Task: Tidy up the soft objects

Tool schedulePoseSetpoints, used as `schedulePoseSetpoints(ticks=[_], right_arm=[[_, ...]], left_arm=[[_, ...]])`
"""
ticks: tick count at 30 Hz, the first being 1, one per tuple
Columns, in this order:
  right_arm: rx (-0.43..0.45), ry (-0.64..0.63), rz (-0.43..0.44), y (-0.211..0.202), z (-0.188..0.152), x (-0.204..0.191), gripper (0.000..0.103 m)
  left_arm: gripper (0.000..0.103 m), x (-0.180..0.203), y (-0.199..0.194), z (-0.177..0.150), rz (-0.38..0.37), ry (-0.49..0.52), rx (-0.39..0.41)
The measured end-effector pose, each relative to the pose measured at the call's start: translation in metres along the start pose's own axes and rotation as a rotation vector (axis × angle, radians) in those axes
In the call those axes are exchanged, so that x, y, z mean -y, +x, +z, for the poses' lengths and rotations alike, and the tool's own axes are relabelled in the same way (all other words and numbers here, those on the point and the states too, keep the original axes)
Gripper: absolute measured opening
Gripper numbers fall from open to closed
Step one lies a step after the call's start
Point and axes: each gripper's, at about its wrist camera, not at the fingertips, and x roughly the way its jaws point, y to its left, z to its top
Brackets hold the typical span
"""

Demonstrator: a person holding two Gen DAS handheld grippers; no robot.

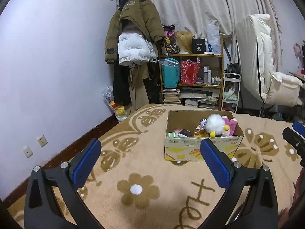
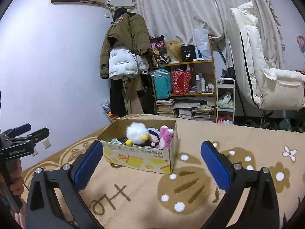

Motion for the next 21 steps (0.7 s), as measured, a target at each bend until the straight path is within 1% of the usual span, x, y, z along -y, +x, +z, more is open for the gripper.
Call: schedulePoseSetpoints(ticks=[6, 21], right_arm=[[-0.013, -0.001, -0.005, 0.006, -0.005, 0.001, 0.103], [-0.011, -0.018, -0.027, 0.006, -0.007, 0.006, 0.103]], left_arm=[[0.103, 0.008, 0.005, -0.001, -0.037, 0.01, -0.018], [0.103, 0.017, 0.011, -0.003, -0.033, 0.047, -0.029]])
